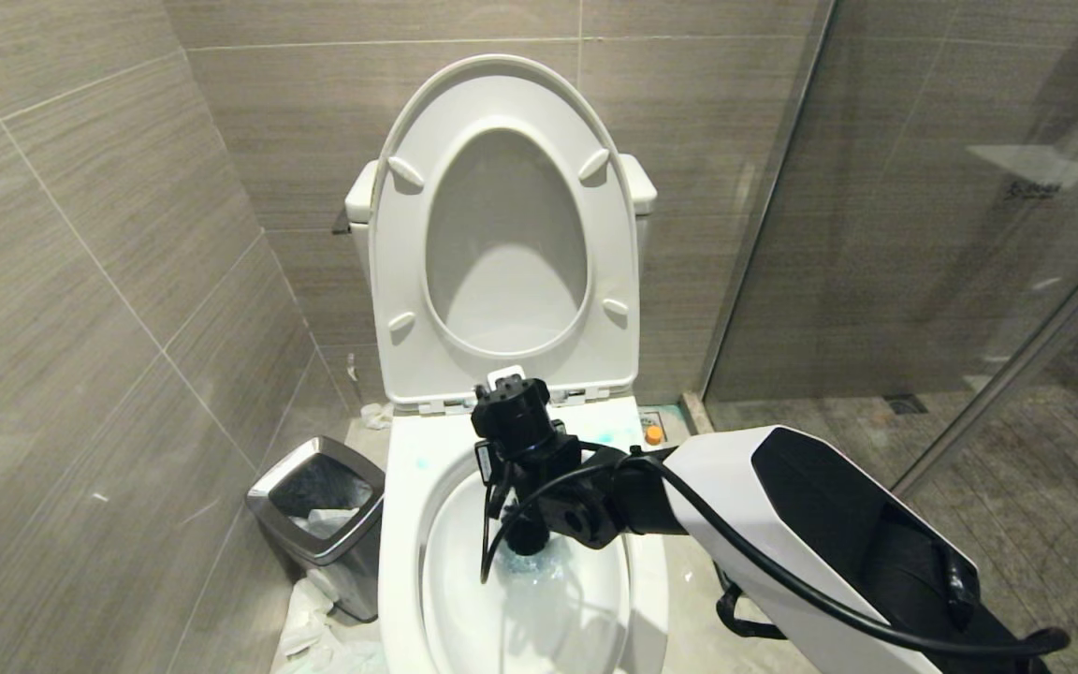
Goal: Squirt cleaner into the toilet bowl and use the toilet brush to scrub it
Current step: Scrub the toilet bowl
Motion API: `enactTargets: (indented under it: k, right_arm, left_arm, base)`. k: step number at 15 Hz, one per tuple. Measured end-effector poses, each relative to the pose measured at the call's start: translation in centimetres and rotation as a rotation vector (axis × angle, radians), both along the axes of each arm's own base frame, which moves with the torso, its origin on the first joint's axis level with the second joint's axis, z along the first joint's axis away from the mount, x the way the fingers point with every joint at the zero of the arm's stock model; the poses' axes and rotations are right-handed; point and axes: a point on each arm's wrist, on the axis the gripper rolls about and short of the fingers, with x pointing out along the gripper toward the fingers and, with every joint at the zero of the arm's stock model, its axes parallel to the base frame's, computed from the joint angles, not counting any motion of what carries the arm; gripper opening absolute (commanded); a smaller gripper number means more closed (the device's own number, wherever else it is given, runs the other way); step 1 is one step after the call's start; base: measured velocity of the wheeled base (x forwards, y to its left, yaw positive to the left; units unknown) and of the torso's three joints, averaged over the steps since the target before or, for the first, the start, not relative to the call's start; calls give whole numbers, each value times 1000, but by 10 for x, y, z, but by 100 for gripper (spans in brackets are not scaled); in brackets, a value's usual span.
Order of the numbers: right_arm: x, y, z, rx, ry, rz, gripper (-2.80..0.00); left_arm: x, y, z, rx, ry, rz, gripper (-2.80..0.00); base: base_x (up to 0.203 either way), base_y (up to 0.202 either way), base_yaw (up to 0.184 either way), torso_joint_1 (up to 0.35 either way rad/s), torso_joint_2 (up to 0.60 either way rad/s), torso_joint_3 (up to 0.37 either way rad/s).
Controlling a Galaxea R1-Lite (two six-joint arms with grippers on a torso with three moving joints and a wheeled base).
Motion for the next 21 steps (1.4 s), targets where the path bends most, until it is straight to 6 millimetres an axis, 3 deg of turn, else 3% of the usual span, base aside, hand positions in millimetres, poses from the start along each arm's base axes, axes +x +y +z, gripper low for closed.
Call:
enactTargets:
  k: [7, 21]
  right_arm:
    - [-7, 4, 18, 6, -25, 19, -280]
    - [-15, 10, 22, 0, -33, 34, -280]
  left_arm:
    - [0, 0, 0, -9, -2, -1, -280]
    - [0, 0, 0, -9, -2, 1, -280]
  base:
    - [0, 0, 0, 0, 0, 0]
    - [0, 0, 0, 2, 1, -103]
